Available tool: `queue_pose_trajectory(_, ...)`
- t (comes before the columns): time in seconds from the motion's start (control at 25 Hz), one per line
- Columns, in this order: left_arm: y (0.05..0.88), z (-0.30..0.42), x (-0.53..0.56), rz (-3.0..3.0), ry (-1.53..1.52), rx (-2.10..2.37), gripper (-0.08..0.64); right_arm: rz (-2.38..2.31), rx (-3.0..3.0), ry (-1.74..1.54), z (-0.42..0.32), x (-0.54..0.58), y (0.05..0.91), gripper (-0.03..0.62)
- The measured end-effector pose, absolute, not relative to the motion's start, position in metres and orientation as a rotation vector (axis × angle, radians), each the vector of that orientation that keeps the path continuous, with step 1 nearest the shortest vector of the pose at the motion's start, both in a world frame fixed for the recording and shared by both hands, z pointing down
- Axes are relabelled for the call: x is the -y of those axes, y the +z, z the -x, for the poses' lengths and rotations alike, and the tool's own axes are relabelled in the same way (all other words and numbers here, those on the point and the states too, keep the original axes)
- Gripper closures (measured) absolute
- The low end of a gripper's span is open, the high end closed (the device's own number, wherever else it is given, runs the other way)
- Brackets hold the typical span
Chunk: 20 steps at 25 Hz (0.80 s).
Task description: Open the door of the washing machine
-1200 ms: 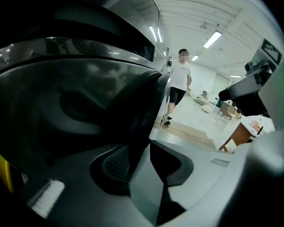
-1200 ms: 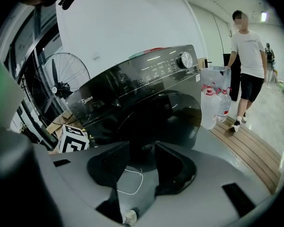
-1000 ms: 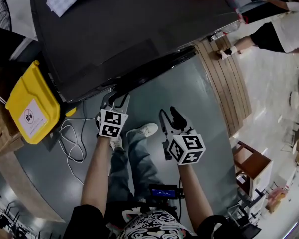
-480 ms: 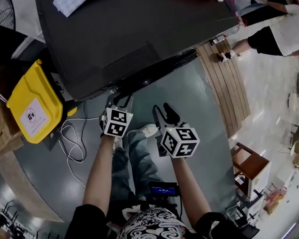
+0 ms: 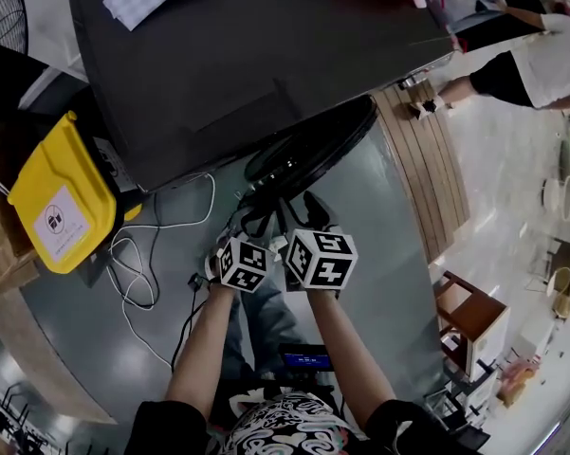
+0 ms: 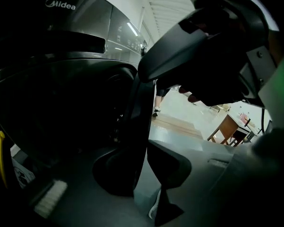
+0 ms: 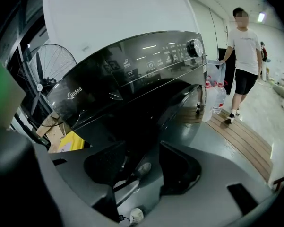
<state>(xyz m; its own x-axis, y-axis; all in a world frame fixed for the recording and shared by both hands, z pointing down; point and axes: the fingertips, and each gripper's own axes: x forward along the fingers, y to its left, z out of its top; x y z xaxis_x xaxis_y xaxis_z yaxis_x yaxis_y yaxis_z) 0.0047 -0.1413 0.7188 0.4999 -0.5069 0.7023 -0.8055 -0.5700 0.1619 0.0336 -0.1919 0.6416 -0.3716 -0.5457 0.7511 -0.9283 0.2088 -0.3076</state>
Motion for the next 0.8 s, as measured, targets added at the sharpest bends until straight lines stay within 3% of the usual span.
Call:
queue_pose_trajectory(0.32, 0.711, -0.026, 0.115, -2.326, 0.772, 0.936, 0.474, -1.435, 1.89, 0.911, -0.058, 0.18, 0.652, 0.399)
queue_pose_trajectory(0.44, 0.707, -0.021, 0.106, -2.309, 0.751, 0.919, 0.423, -1.425, 1.881, 0.906, -0.067, 0.173, 0.653, 0.411)
queue_pose_trajectory(0.8, 0.701, 0.01, 0.102, -2.233, 0.718, 1.037, 0.449, -1.467, 1.8, 0.917, -0.11, 0.144, 0.652, 0.449)
